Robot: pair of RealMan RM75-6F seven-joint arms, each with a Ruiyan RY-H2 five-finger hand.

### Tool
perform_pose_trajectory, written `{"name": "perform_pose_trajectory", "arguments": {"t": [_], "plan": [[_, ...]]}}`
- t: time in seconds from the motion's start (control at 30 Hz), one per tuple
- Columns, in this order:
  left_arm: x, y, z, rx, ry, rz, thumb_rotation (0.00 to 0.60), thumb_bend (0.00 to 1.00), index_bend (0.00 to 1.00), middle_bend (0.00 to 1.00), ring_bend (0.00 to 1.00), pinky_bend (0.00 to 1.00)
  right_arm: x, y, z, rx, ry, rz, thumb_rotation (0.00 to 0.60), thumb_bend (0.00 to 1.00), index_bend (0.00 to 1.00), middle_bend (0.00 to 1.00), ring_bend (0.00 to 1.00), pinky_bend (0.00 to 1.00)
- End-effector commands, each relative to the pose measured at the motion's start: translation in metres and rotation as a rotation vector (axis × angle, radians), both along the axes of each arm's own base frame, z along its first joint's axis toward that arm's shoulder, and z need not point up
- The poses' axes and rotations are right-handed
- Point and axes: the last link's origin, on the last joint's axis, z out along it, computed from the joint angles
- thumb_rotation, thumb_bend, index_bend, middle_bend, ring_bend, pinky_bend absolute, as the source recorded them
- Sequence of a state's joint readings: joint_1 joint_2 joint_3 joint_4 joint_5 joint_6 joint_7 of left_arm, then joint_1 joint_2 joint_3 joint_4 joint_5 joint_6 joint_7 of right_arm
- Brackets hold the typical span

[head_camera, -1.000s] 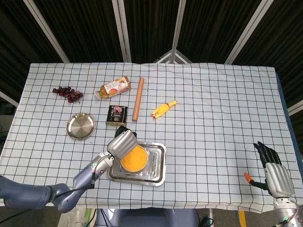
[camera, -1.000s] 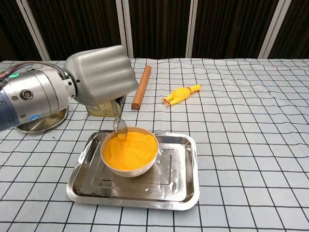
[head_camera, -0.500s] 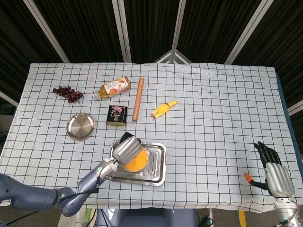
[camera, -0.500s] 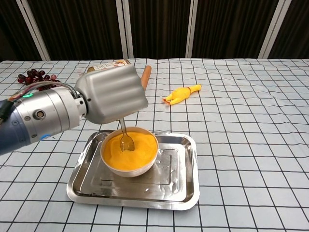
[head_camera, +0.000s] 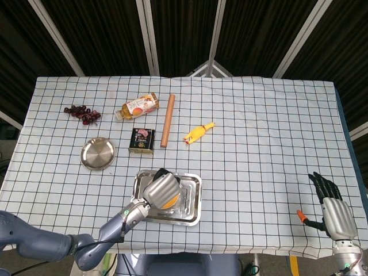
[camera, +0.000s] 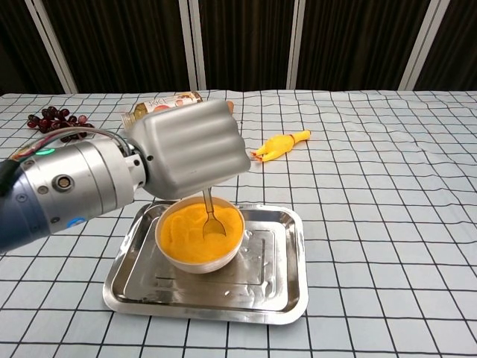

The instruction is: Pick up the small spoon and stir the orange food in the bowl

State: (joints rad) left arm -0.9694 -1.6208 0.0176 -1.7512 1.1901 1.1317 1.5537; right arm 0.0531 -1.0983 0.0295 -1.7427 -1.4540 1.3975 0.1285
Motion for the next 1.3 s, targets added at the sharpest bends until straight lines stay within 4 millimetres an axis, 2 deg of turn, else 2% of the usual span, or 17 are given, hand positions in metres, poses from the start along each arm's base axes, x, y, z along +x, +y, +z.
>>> {"name": "perform_pose_trajectory", "arguments": {"t": [0.03, 0.7, 0.97, 1.13, 1.3], "plan": [[0.0, -0.001, 0.003, 0.0, -0.001, -0.001, 0.6, 0.75, 0.77, 1.0, 1.0, 1.0, 0.0, 0.0, 0.0, 0.001, 0.001, 0.0, 0.6, 0.32, 0.0, 0.0, 0.0, 0.0], [-0.015, 0.015, 0.036, 0.063, 0.028, 0.002, 0.6, 0.75, 0.77, 1.0, 1.0, 1.0, 0.0, 0.0, -0.001, 0.007, 0.0, -0.006, 0.6, 0.32, 0.0, 0.0, 0.0, 0.0], [-0.02, 0.016, 0.03, 0.098, 0.067, -0.049, 0.6, 0.75, 0.77, 1.0, 1.0, 1.0, 0.0, 0.001, -0.001, 0.005, 0.001, -0.006, 0.6, 0.32, 0.0, 0.0, 0.0, 0.0], [-0.017, 0.01, 0.022, 0.144, 0.141, -0.253, 0.6, 0.75, 0.77, 1.0, 1.0, 1.0, 0.0, 0.001, -0.001, 0.006, 0.002, -0.006, 0.6, 0.32, 0.0, 0.0, 0.0, 0.0], [-0.014, 0.004, 0.017, 0.153, 0.139, -0.349, 0.6, 0.75, 0.77, 1.0, 1.0, 1.0, 0.0, 0.0, -0.001, 0.006, 0.001, -0.005, 0.6, 0.32, 0.0, 0.0, 0.0, 0.0]]}}
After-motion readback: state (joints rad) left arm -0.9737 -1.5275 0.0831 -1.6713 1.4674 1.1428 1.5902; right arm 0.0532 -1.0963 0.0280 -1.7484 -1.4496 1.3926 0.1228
